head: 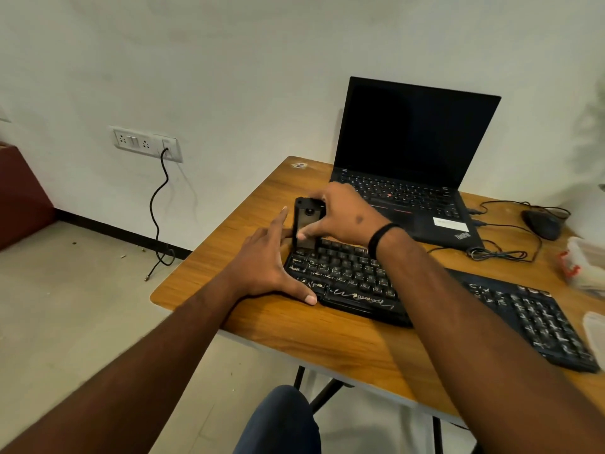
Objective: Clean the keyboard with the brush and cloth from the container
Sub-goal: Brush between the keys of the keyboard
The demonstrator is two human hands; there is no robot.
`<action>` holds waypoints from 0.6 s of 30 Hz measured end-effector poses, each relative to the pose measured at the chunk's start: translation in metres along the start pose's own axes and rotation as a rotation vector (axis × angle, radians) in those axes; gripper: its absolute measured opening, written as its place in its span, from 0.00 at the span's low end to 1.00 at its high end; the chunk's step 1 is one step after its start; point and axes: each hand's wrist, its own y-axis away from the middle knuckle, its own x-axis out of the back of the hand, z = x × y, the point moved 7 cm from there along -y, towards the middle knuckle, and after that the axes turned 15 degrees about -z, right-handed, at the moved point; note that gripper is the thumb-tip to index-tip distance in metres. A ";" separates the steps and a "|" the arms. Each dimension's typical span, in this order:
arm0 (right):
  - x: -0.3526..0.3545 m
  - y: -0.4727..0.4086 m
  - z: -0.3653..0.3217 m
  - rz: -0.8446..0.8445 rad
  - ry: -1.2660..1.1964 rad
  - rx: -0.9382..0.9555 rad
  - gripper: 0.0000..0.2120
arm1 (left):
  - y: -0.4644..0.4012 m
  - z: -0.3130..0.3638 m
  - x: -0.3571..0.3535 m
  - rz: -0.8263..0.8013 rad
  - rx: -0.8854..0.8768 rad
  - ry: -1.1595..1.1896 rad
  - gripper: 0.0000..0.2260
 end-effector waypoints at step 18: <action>-0.010 0.002 0.000 0.090 -0.015 0.018 0.14 | 0.001 -0.001 -0.001 0.012 0.021 0.008 0.72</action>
